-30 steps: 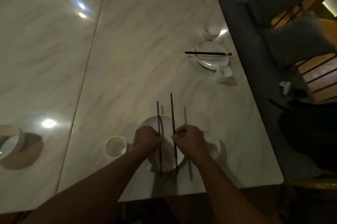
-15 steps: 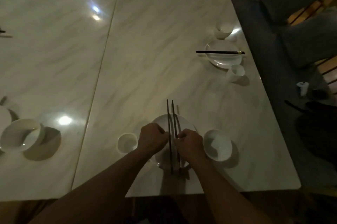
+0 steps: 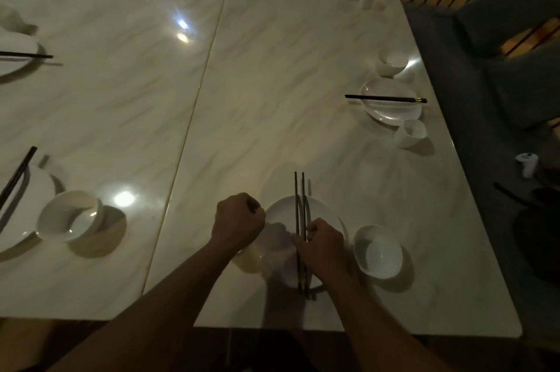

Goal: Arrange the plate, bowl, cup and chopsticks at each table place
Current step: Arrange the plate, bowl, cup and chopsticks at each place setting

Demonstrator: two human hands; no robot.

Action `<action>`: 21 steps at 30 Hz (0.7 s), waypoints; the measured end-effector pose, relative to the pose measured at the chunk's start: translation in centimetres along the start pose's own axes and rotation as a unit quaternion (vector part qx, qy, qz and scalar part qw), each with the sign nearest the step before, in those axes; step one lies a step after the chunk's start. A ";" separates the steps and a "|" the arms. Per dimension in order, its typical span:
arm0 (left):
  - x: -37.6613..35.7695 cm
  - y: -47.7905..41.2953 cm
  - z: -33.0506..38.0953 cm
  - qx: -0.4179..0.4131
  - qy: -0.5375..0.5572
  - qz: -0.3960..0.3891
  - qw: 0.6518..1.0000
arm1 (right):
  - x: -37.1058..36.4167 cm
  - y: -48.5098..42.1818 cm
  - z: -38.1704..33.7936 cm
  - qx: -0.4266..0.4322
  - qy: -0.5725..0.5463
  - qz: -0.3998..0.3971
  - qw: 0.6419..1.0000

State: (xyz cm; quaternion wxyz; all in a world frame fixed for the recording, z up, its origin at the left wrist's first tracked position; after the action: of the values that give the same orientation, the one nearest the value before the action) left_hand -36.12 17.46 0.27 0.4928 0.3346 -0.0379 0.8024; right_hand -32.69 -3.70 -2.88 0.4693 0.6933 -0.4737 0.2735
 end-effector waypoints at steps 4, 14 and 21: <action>0.7 0.0 0.1 -0.022 -0.022 0.011 0.999 | -0.6 -0.3 -0.2 0.001 0.041 -0.001 0.999; 0.9 -0.5 -1.4 -0.056 -0.166 -0.076 0.982 | -1.2 -0.2 0.4 -0.022 0.027 0.004 0.999; 0.8 -0.5 -3.5 0.037 -0.120 -0.131 0.983 | -1.2 -0.2 0.9 -0.042 0.005 0.001 0.999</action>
State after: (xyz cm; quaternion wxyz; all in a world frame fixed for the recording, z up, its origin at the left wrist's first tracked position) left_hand -37.72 19.68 -2.13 0.5725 0.4487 -0.0228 0.6858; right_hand -33.00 -3.99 -4.30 0.4997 0.6711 -0.4833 0.2577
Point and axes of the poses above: each hand's wrist, its own y-axis away from the middle knuckle, its own x-axis out of the back of the hand, z = x × y, the point moved 8 cm from there along -y, towards the middle knuckle, and after that the axes turned 12 degrees about y, right-handed, at the moved point
